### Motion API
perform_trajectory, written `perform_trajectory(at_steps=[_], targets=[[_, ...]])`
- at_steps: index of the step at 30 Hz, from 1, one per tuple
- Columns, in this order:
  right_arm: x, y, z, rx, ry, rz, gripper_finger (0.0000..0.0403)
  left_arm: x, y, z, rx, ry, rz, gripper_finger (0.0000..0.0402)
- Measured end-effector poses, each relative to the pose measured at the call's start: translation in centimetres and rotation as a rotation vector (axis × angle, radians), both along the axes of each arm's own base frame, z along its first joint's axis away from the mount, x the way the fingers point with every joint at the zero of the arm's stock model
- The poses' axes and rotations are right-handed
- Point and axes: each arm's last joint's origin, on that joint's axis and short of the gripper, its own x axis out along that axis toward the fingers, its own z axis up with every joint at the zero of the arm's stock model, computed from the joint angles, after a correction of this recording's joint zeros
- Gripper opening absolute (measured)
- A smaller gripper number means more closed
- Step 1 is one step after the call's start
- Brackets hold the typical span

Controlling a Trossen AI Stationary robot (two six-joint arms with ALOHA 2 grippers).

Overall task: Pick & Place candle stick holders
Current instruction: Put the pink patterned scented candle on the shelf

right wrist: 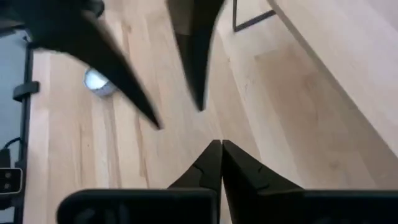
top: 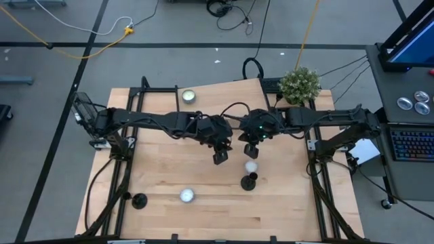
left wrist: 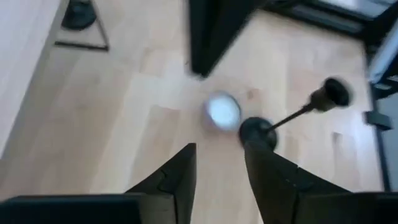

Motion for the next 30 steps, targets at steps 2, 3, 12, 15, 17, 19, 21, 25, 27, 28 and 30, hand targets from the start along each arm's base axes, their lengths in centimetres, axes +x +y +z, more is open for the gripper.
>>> perform_trajectory(at_steps=[2, 3, 12, 15, 17, 19, 21, 25, 27, 28, 30], targets=[[-0.3, 0.0, -0.2, 0.001, 0.035, 0.000, 0.0002, -0.2, 0.1, -0.2, 0.007, 0.020, 0.013, 0.0133], [-0.4, 0.0, -0.3, 0.003, 0.050, -0.002, 0.0003, -0.1, 0.1, -0.1, 0.010, 0.015, 0.016, 0.0131], [-1.9, 0.2, -1.3, 0.028, 0.226, -0.028, 0.0018, -0.3, 0.0, -0.1, 0.003, 0.026, 0.023, 0.0126], [-2.3, 0.2, -2.5, 0.044, 0.291, -0.046, 0.0033, -0.3, 0.0, -0.1, 0.001, 0.027, 0.024, 0.0126], [-2.6, 0.2, -3.4, 0.068, 0.337, -0.048, 0.0047, -0.3, 0.0, -0.1, -0.007, 0.028, 0.031, 0.0127], [-2.9, 0.3, -4.4, 0.078, 0.370, -0.061, 0.0065, -0.3, 0.0, -0.2, -0.016, 0.030, 0.041, 0.0127], [-3.1, 0.3, -5.5, 0.081, 0.408, -0.071, 0.0085, -0.3, 0.0, -0.2, -0.021, 0.030, 0.046, 0.0127], [-3.7, 0.0, -7.3, 0.096, 0.470, -0.110, 0.0122, -0.2, 0.0, -0.1, -0.021, 0.025, 0.046, 0.0131], [-4.0, -0.1, -8.2, 0.099, 0.496, -0.123, 0.0137, -0.2, 0.0, -0.1, -0.016, 0.019, 0.041, 0.0142], [-4.0, -0.1, -8.6, 0.100, 0.498, -0.126, 0.0143, -0.2, 0.0, -0.1, -0.014, 0.016, 0.039, 0.0150], [-4.0, -0.3, -9.3, 0.105, 0.482, -0.136, 0.0153, 0.0, 0.0, -0.1, -0.014, 0.009, 0.039, 0.0168]])
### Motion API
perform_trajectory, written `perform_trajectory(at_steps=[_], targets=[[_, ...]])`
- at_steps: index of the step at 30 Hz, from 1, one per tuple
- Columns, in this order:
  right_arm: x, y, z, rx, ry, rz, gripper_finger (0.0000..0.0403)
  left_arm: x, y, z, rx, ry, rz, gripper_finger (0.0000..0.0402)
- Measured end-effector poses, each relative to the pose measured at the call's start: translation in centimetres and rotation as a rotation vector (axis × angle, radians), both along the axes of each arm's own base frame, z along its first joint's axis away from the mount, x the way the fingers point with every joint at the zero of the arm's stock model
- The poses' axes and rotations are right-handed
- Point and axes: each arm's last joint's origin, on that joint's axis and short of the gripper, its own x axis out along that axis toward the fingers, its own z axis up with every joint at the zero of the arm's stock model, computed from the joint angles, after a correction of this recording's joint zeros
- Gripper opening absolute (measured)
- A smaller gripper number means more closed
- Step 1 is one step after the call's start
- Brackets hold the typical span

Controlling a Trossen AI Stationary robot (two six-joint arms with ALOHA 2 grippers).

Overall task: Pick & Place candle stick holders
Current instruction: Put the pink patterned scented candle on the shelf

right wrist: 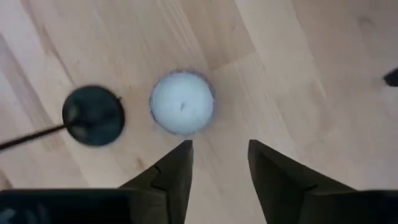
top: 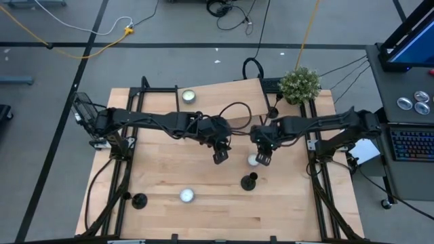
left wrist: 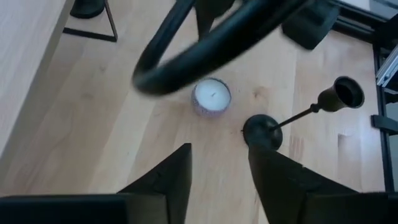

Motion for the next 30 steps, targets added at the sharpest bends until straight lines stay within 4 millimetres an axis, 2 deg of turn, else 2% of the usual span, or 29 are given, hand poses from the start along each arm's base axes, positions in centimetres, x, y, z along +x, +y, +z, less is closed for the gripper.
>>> perform_trajectory(at_steps=[7, 14, 22, 30], targets=[[-0.2, -0.7, -2.6, 0.032, -0.027, -0.064, 0.0159, 0.2, 0.0, -0.3, 0.007, -0.001, 0.005, 0.0236], [-0.7, -1.2, -5.0, 0.089, -0.050, -0.102, 0.0160, 0.2, 0.1, -0.5, 0.034, 0.004, 0.037, 0.0279], [-0.5, -1.2, -5.8, 0.101, -0.111, -0.094, 0.0149, 0.2, 0.1, -0.4, 0.035, 0.003, 0.037, 0.0294], [-1.3, -1.1, -7.4, 0.122, -0.092, -0.115, 0.0133, 0.2, 0.1, -0.4, 0.025, 0.003, 0.049, 0.0294]])
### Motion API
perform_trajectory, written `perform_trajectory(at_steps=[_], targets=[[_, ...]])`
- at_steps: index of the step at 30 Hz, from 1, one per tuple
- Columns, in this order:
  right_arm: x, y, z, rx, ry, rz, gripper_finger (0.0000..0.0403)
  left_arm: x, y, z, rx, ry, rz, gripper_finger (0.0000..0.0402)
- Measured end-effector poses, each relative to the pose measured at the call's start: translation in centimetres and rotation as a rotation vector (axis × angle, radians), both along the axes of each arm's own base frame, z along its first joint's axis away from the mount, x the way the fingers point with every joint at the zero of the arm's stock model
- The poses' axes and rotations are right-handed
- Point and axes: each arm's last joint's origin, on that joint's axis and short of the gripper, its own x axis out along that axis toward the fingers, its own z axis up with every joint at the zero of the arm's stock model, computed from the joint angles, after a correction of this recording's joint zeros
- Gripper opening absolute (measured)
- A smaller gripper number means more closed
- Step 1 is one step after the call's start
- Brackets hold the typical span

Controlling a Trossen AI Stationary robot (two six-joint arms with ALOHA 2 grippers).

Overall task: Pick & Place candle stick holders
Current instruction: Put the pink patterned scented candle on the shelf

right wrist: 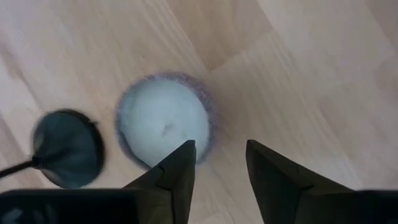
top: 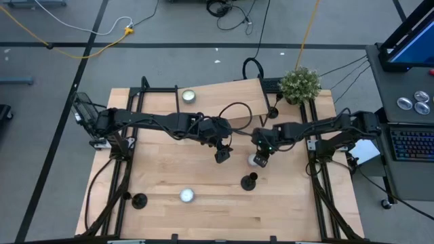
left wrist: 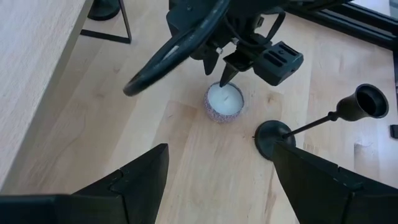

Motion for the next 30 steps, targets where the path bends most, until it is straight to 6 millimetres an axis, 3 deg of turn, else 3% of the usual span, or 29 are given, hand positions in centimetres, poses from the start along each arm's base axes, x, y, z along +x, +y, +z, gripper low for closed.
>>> perform_trajectory(at_steps=[11, 21, 30], targets=[[0.11, -0.03, -0.05, -0.009, -0.016, 0.000, 0.0115, 0.06, 0.00, 0.06, -0.018, -0.009, 0.019, 0.0294], [0.18, -0.04, -0.02, -0.019, -0.027, 0.022, 0.0072, 0.05, -0.03, 0.06, -0.020, -0.009, 0.021, 0.0294], [0.21, -0.03, -0.10, -0.019, -0.037, 0.034, 0.0070, 0.06, -0.04, 0.07, -0.020, -0.010, 0.020, 0.0294]])
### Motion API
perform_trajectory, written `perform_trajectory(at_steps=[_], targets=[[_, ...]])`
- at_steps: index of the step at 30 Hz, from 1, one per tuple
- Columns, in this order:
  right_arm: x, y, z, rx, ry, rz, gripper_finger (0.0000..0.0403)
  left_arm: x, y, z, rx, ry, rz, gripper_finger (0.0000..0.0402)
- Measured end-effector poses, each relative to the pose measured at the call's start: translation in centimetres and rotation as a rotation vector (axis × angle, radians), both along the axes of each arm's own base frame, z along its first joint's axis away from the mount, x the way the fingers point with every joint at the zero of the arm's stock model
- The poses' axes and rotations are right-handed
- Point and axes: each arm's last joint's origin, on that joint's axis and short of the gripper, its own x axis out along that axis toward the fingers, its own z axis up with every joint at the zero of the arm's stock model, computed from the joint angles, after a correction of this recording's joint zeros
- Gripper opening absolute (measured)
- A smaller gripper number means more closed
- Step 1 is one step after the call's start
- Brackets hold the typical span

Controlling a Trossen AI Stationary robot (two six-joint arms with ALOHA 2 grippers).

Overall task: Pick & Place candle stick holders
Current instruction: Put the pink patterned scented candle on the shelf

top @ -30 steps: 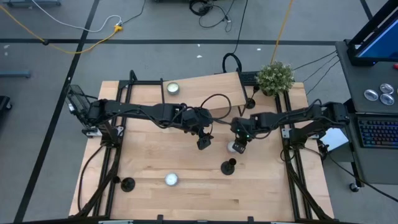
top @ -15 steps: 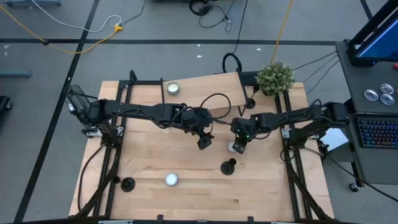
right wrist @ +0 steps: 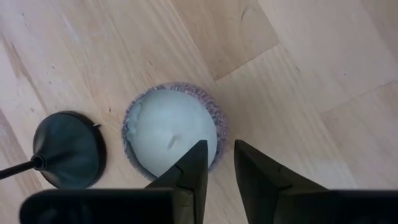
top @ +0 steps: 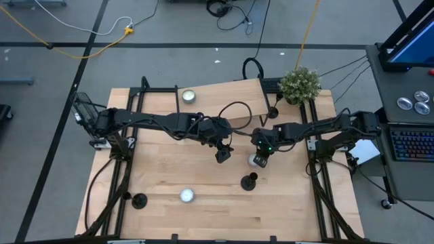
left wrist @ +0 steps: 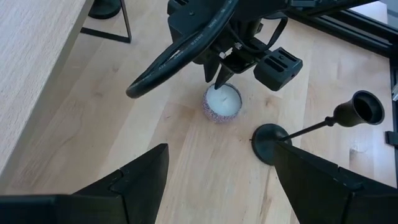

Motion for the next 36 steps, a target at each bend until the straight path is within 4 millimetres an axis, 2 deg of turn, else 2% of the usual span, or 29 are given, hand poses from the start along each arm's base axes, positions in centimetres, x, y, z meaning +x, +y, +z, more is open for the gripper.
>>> perform_trajectory(at_steps=[6, 12, 19, 26, 31, 36], targets=[[-0.7, 0.1, -1.2, 0.020, 0.014, -0.031, 0.0069, 0.0, 0.0, 0.0, 0.000, 0.000, -0.001, 0.0294], [-0.5, 0.1, -1.2, 0.019, -0.003, -0.033, 0.0054, 0.0, 0.0, 0.0, 0.003, 0.000, -0.003, 0.0294], [-0.6, 0.1, -1.2, 0.040, -0.004, -0.024, 0.0007, 0.0, 0.0, 0.0, 0.009, 0.001, -0.010, 0.0294], [-0.4, 0.1, -1.1, 0.042, -0.011, -0.026, 0.0003, 0.0, 0.0, 0.0, 0.020, 0.000, -0.021, 0.0294], [0.6, 0.0, 0.7, 0.023, -0.081, -0.016, 0.0001, 0.0, 0.0, 0.0, 0.020, 0.000, -0.021, 0.0294], [1.1, -0.3, 4.7, -0.096, -0.191, -0.015, 0.0001, -0.1, 0.0, 0.0, 0.030, 0.008, -0.031, 0.0294]])
